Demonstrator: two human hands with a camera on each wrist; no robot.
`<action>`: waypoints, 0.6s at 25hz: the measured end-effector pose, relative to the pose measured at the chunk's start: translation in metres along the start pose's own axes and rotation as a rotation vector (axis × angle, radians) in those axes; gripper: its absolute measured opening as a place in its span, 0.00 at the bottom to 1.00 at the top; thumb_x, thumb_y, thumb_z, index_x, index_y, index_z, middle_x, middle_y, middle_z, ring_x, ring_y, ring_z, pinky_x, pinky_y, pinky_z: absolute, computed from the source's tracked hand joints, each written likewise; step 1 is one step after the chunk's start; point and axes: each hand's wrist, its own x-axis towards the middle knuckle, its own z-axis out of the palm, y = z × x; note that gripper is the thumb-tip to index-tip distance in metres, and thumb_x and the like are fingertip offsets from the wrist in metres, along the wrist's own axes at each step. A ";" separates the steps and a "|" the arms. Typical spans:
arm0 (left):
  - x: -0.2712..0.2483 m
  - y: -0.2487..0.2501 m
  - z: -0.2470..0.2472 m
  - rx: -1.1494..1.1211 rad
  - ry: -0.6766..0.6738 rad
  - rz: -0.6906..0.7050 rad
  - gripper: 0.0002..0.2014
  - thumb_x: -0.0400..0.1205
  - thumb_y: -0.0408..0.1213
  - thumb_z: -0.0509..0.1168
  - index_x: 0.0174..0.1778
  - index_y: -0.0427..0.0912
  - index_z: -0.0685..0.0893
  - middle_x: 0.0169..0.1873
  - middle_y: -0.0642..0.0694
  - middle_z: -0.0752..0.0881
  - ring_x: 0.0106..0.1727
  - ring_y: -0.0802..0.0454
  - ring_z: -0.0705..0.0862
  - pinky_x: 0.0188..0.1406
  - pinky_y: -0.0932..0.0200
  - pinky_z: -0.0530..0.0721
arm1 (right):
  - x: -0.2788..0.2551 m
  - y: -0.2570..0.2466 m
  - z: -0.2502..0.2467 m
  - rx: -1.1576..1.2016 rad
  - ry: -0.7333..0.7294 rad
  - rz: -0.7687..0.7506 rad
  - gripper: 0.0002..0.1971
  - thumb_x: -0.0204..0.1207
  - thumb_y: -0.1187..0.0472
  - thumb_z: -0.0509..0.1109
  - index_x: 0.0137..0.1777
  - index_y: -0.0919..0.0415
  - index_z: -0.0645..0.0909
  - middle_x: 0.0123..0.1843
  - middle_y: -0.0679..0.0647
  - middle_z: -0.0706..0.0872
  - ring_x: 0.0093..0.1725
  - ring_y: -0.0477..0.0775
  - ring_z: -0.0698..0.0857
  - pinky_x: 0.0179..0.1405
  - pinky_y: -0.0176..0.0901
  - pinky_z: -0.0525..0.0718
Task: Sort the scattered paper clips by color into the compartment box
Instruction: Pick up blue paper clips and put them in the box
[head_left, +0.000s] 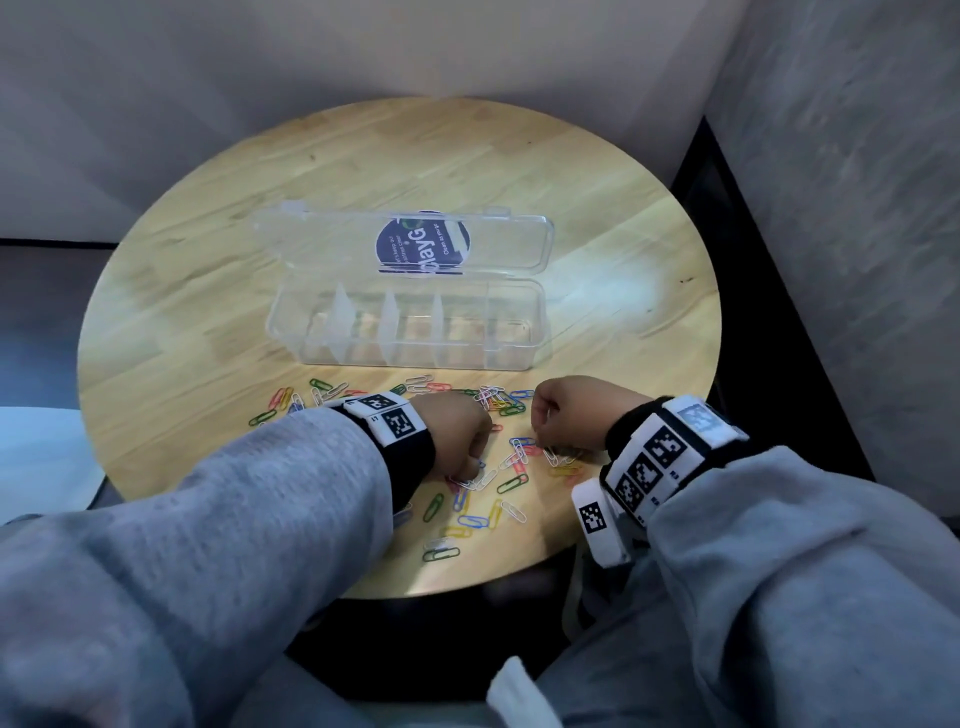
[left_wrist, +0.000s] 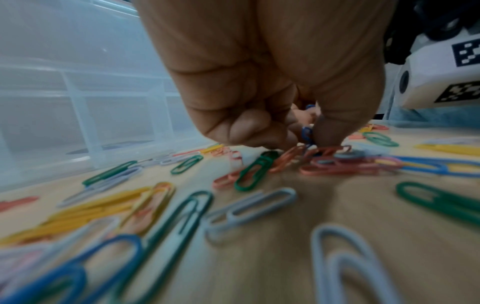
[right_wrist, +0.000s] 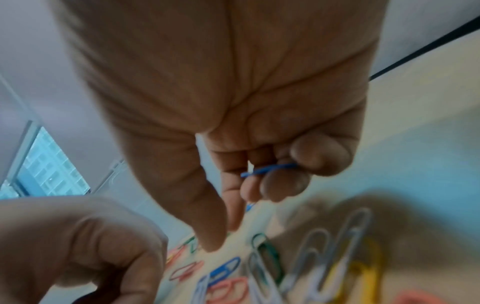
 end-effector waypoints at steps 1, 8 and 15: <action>0.001 -0.001 0.001 -0.012 0.005 -0.002 0.05 0.74 0.38 0.70 0.36 0.48 0.80 0.41 0.45 0.84 0.40 0.49 0.77 0.34 0.62 0.69 | 0.000 -0.005 -0.001 -0.049 0.021 -0.020 0.05 0.72 0.65 0.69 0.42 0.55 0.77 0.31 0.46 0.77 0.31 0.47 0.77 0.28 0.37 0.73; -0.001 -0.006 0.004 -0.096 0.051 0.013 0.08 0.71 0.39 0.71 0.31 0.50 0.77 0.34 0.50 0.82 0.37 0.49 0.79 0.35 0.62 0.74 | 0.013 -0.017 0.010 -0.270 0.007 -0.029 0.07 0.72 0.67 0.67 0.35 0.55 0.76 0.41 0.53 0.81 0.41 0.54 0.78 0.31 0.38 0.73; -0.019 -0.027 -0.023 -0.821 0.235 -0.045 0.12 0.71 0.31 0.74 0.27 0.47 0.78 0.24 0.52 0.82 0.27 0.54 0.75 0.32 0.61 0.72 | 0.002 -0.001 -0.013 0.178 0.039 -0.009 0.08 0.68 0.70 0.67 0.32 0.58 0.78 0.37 0.59 0.88 0.34 0.57 0.82 0.33 0.41 0.79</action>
